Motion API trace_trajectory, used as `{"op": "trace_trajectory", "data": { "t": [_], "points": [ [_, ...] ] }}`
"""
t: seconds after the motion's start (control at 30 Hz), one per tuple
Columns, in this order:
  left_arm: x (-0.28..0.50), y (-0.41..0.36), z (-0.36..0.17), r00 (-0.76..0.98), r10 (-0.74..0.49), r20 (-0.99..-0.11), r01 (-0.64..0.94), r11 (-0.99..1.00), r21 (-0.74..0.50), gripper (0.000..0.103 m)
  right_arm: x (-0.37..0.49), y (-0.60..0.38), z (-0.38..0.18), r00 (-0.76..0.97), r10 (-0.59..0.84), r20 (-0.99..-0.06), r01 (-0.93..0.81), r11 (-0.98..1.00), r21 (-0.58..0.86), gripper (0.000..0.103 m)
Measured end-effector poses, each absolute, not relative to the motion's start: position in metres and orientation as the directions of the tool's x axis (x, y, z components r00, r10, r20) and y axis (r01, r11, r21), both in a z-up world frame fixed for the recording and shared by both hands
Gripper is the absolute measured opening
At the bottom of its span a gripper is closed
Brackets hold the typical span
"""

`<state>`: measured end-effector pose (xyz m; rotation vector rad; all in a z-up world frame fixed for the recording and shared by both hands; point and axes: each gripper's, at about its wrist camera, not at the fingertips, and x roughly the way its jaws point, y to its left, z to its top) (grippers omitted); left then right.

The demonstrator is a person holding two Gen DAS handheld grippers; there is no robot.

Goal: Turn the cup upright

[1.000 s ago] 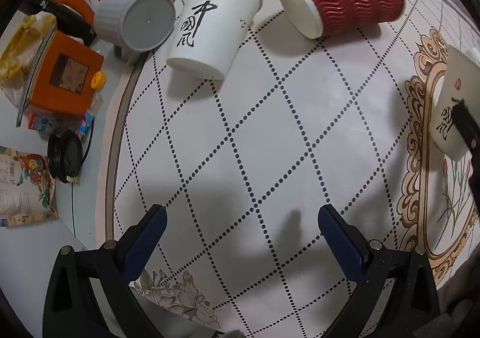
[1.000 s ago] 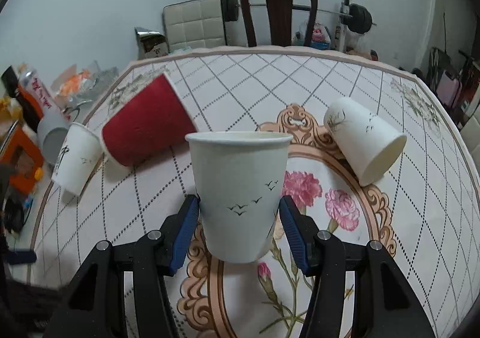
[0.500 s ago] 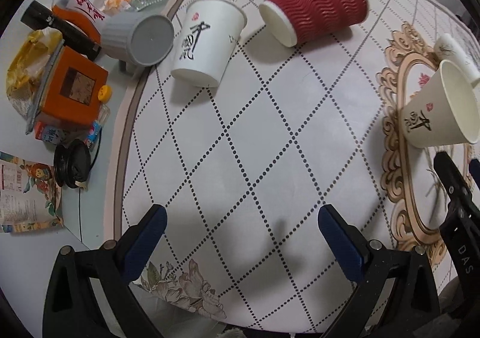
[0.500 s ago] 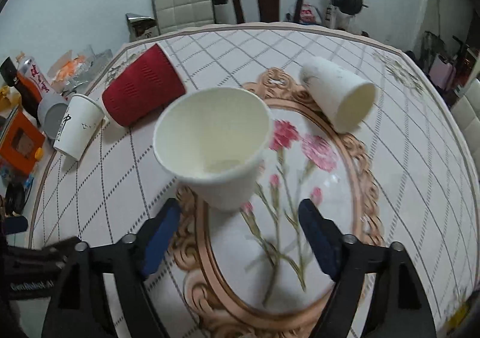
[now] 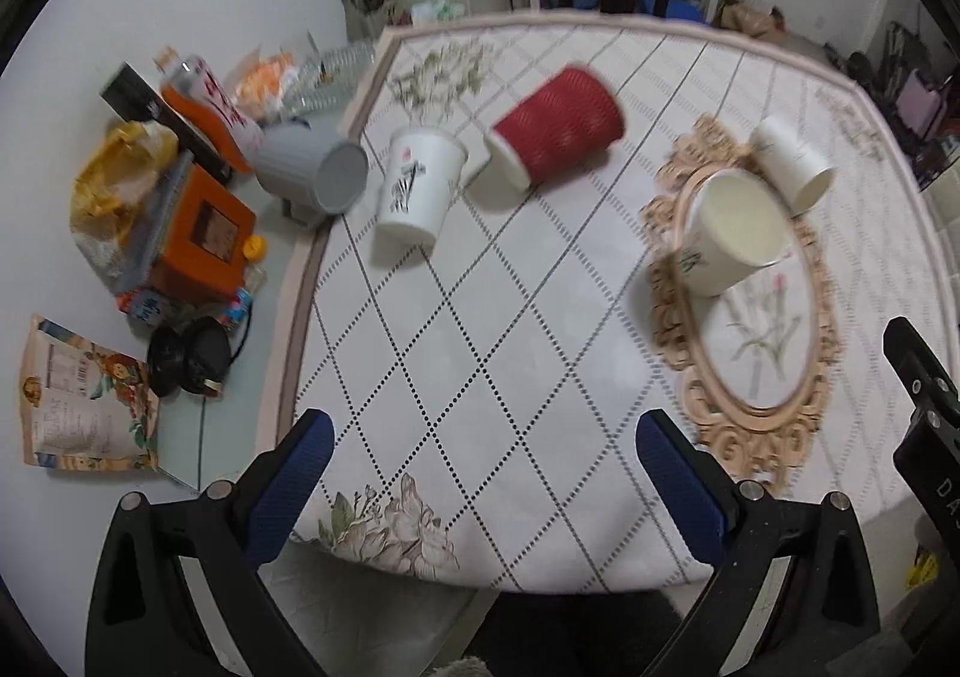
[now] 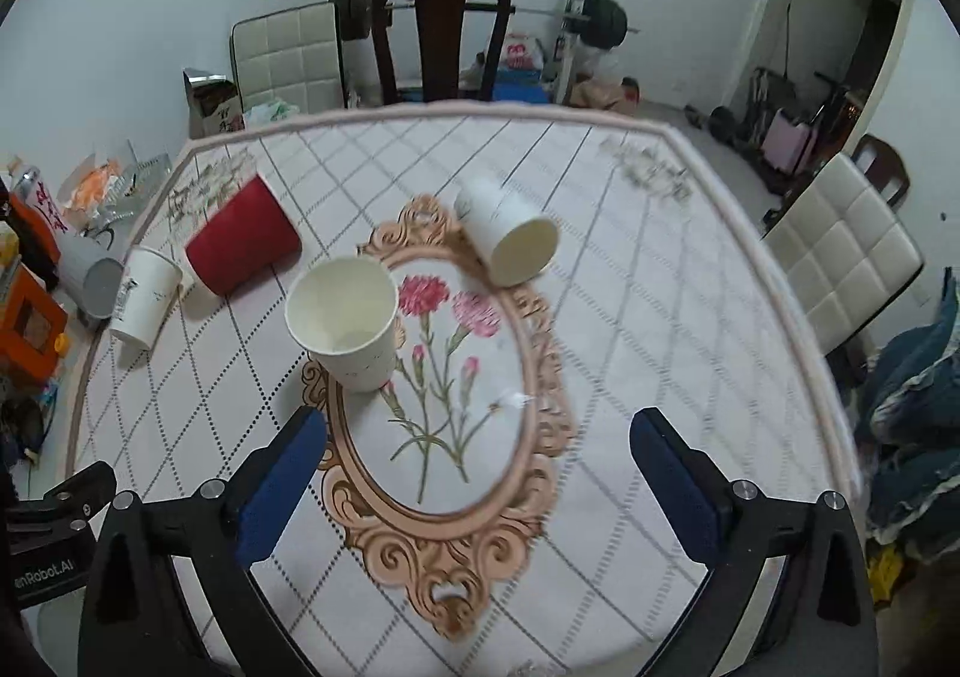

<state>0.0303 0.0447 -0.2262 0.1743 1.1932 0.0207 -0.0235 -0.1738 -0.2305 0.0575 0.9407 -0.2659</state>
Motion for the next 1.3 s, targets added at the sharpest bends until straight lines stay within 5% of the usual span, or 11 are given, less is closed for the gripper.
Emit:
{"op": "trace_trajectory", "data": {
  "t": [0.57,1.3],
  "points": [
    [-0.093,0.049,-0.074,0.603,0.082,-0.793,-0.007,0.995,0.098,0.103,-0.150,-0.177,-0.065,0.652,-0.154,-0.743,0.173,0.984,-0.051,0.103],
    [-0.134,0.051,-0.053,0.599,0.002,-0.801,0.052,0.998,0.042,0.103,-0.220,-0.173,-0.016,0.656,-0.147,-0.740,0.173,0.984,-0.043,0.103]
  ]
}}
